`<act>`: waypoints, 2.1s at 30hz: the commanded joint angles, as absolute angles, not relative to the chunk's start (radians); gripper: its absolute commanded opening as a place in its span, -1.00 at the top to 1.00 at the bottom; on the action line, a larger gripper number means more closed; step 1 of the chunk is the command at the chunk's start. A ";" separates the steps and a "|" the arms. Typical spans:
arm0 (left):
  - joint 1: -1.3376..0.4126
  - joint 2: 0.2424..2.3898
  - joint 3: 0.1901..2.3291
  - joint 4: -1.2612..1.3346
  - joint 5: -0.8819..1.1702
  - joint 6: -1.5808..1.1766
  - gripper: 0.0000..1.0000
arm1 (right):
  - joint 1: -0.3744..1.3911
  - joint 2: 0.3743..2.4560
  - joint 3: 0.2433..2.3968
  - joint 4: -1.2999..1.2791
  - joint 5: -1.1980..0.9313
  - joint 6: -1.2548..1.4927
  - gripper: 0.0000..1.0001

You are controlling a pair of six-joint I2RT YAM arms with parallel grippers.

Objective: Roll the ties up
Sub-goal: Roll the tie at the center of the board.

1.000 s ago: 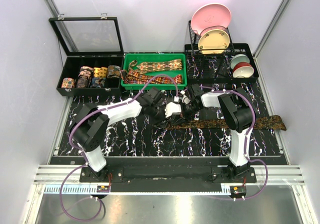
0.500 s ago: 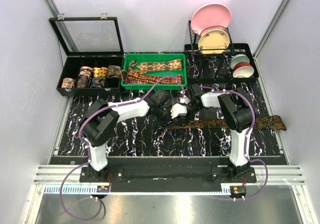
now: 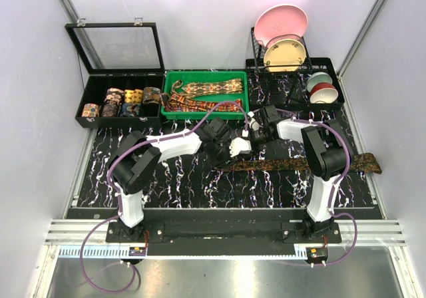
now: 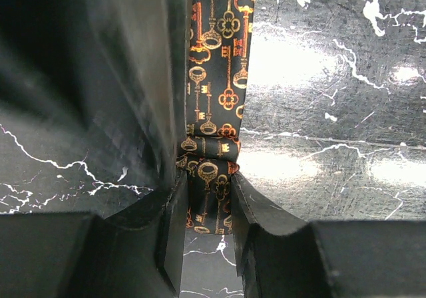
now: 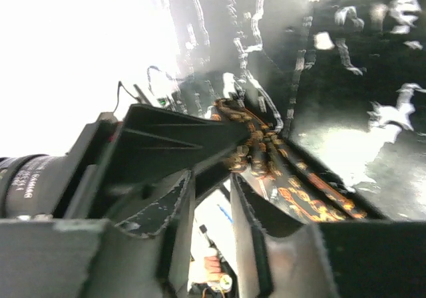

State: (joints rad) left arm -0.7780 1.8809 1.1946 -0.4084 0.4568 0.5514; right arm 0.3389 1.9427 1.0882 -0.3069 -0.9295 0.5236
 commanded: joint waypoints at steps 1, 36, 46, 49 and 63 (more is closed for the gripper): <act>-0.784 1.921 1.209 -0.454 0.411 0.549 0.36 | 0.359 1.921 1.078 -0.267 -0.985 0.565 0.29; -0.784 1.914 1.267 -0.425 0.492 0.494 0.36 | 0.400 2.000 1.028 -0.158 -0.920 0.549 0.38; -0.798 1.927 1.263 -0.370 0.509 0.471 0.36 | 0.399 1.997 1.020 -0.138 -0.937 0.565 0.39; -0.796 1.914 1.255 -0.321 0.532 0.446 0.36 | 0.400 1.996 1.019 -0.132 -0.943 0.563 0.48; -0.766 1.841 1.203 -0.330 0.505 0.439 -0.14 | 0.393 2.002 1.014 -0.175 -0.900 0.552 1.00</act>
State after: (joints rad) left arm -0.7776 1.9118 1.2400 -0.4217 0.4618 0.4252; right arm 0.3836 1.9938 1.0149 -0.1635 -0.9310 0.5735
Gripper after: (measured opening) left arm 0.525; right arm 0.017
